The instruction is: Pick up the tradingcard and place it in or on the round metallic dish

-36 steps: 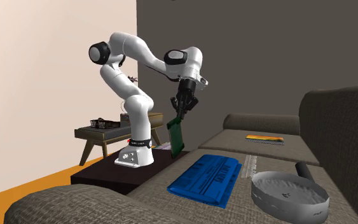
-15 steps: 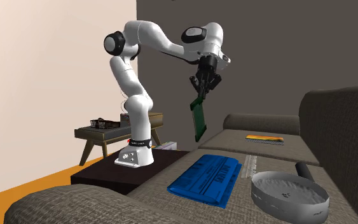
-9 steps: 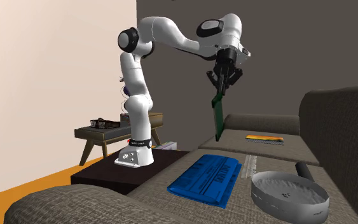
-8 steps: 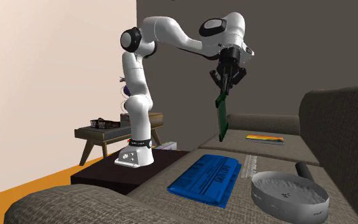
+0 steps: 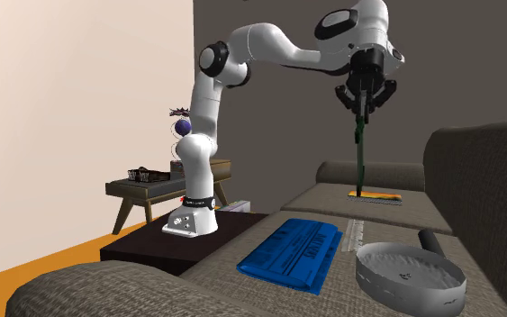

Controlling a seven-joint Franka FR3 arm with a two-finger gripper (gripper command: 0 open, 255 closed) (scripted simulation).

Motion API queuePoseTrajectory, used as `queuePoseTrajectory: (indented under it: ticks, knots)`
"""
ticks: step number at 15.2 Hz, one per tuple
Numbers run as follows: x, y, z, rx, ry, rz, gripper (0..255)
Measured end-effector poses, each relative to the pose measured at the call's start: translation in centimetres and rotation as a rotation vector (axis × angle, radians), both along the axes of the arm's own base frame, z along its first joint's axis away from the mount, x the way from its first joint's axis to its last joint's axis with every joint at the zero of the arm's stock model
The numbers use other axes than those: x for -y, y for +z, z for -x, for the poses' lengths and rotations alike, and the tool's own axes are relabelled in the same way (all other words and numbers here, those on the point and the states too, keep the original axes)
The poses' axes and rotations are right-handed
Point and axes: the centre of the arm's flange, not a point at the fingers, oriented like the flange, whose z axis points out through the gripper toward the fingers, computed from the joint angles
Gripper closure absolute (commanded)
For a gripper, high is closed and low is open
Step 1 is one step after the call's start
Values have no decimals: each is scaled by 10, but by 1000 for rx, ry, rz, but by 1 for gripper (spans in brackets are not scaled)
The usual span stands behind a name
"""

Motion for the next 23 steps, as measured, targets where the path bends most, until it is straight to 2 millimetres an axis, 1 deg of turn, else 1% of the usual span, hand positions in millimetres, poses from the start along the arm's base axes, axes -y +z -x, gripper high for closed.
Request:
queuePoseTrajectory:
  ticks: [3, 5, 6, 7, 12, 23]
  knots:
    - [11, 6, -39, 0, 0, 0, 255]
    - [30, 13, -63, 2, -3, 2, 255]
    - [34, 13, -71, 1, -1, 2, 255]
    - [34, 9, -76, 0, 0, 1, 255]
    - [35, -16, -81, 0, 3, 0, 255]
    - [34, -74, -81, 0, 3, 0, 255]
